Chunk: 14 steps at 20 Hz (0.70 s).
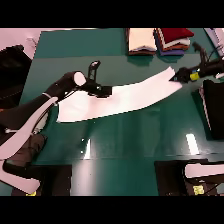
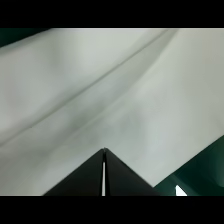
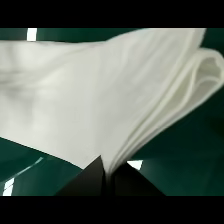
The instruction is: Fold the shirts.
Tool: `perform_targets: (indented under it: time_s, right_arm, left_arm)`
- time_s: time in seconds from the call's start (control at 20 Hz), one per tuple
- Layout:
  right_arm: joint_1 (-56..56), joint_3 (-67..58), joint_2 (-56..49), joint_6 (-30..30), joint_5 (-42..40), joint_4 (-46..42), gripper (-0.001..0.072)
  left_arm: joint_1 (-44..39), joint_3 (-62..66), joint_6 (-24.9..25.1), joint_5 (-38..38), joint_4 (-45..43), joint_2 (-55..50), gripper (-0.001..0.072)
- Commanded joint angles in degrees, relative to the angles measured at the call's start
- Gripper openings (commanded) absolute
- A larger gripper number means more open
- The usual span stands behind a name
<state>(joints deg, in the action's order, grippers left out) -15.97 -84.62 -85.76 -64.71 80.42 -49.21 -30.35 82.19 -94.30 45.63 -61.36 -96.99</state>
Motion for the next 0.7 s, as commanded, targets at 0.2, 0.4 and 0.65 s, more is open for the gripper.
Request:
perform_targets:
  time_s: [0.2,0.4,0.65]
  right_arm:
    - [16.5,-16.5,4.0,-8.4,2.1,0.0,0.0015]
    - [23.2,-22.2,1.9,-11.1,2.3,0.0,0.0015]
    - [29.1,-27.0,-1.2,-13.0,2.2,0.1,0.0015]
  left_arm:
    - [-3.1,7.9,1.8,2.2,0.8,-9.9,0.0024]
    - [-3.1,7.9,1.8,2.3,0.5,-9.9,0.0024]
    - [-0.9,9.6,1.8,7.2,-0.3,-9.7,0.0024]
